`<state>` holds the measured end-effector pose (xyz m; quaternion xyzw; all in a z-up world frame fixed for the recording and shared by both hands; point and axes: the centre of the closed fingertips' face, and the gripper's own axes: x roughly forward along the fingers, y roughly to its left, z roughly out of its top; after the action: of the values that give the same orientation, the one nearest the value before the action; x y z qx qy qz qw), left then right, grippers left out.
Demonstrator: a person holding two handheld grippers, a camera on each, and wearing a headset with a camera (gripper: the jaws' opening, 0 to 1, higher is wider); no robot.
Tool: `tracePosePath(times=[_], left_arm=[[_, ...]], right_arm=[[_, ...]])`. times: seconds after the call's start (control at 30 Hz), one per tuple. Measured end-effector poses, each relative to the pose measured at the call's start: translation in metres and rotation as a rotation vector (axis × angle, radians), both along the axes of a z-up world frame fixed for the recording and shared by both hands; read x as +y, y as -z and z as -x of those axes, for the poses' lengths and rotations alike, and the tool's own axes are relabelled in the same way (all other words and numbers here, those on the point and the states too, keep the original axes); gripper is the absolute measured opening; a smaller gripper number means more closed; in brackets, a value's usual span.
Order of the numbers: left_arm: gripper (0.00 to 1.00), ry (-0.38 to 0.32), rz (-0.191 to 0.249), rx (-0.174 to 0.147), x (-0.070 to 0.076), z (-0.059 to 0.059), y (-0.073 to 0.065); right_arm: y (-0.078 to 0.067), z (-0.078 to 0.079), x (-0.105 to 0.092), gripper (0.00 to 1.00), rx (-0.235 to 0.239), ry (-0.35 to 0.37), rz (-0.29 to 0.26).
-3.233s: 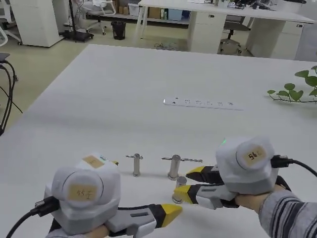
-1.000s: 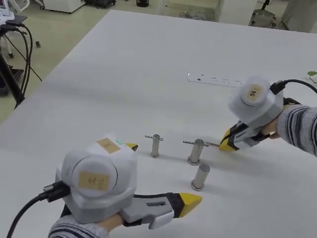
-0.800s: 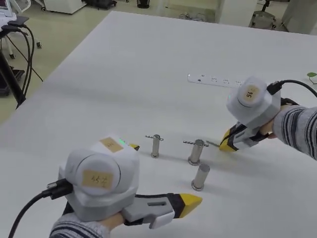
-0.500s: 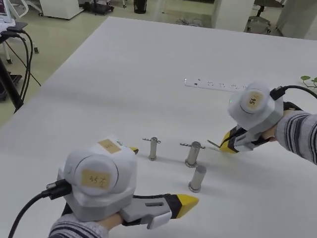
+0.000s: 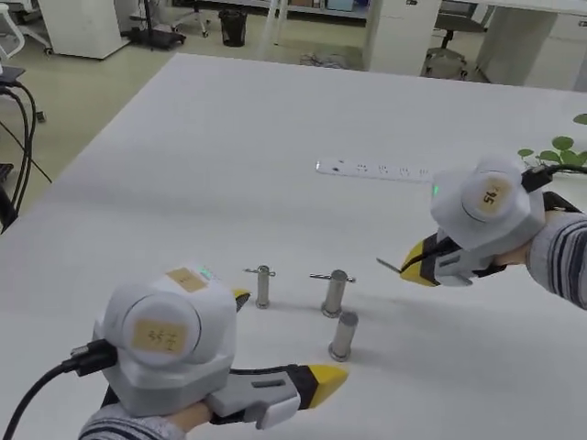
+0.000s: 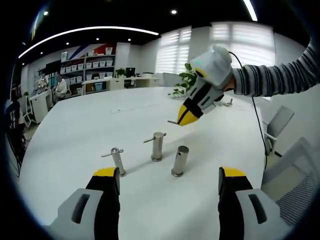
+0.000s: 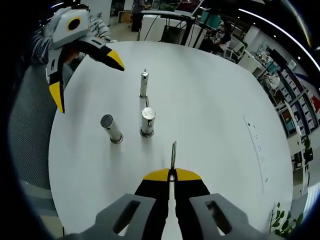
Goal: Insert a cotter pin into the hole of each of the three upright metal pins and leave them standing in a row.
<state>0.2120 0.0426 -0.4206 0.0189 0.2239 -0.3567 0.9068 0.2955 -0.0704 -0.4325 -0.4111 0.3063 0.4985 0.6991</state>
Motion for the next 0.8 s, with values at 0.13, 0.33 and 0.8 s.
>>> tracePosePath(times=[0.13, 0.33, 0.8], left_arm=[[0.73, 0.021, 0.000, 0.010, -0.005, 0.001, -0.002], [0.63, 0.039, 0.011, 0.023, -0.011, 0.002, -0.006], [0.46, 0.035, 0.132, 0.106, -0.023, 0.008, -0.013]], right_arm=[[-0.004, 0.012, 0.005, 0.00, -0.012, -0.029, -0.014], [-0.008, 0.032, 0.014, 0.00, -0.040, -0.098, -0.025], [-0.009, 0.070, 0.037, 0.00, -0.097, -0.264, -0.037]])
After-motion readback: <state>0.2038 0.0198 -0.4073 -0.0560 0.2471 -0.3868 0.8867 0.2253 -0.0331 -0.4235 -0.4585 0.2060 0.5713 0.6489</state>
